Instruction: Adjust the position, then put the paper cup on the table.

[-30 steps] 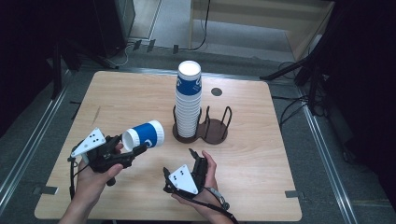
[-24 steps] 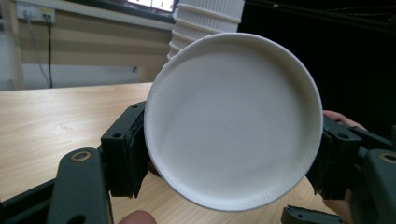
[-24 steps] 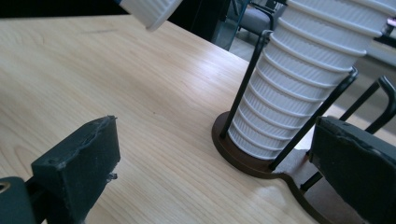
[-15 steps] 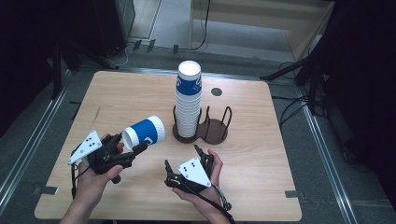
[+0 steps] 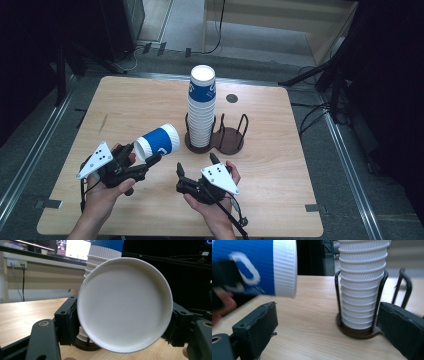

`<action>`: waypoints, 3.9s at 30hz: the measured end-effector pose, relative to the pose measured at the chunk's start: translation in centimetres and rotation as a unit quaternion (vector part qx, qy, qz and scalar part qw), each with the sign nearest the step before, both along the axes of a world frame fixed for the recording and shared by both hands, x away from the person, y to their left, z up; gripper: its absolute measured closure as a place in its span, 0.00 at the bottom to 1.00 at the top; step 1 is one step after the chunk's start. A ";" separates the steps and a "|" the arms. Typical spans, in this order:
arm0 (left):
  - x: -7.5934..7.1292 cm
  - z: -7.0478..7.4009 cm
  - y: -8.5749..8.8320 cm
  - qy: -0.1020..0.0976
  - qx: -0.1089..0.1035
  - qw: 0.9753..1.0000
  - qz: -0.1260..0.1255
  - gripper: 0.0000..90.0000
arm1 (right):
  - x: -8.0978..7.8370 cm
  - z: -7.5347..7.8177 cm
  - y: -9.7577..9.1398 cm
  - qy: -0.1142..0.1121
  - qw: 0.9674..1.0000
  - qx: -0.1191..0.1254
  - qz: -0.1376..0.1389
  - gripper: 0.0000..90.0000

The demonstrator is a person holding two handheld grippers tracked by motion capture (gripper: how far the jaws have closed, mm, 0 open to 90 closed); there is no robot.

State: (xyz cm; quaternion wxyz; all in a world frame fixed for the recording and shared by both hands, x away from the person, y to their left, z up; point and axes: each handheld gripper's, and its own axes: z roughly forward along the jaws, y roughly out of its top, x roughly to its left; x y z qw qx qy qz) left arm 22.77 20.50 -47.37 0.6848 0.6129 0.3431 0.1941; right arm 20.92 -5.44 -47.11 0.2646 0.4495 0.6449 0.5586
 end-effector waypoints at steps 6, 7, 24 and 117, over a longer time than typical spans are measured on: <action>0.3 -0.5 -0.3 -0.003 -0.005 1.000 -0.002 0.31 | -0.6 0.6 0.2 0.030 0.996 0.084 -0.002 0.04; 0.3 -0.5 -0.4 -0.004 -0.006 1.000 -0.002 0.31 | -0.6 0.7 0.1 0.035 0.994 0.102 -0.003 0.05; -0.1 -1.2 -1.7 -0.031 -0.009 0.999 -0.012 0.31 | -0.6 1.5 0.1 0.096 0.947 0.302 -0.042 0.09; -1.4 -0.8 -3.3 0.008 -0.036 0.997 -0.065 0.20 | 3.1 -1.0 0.9 0.223 0.814 0.536 0.012 0.22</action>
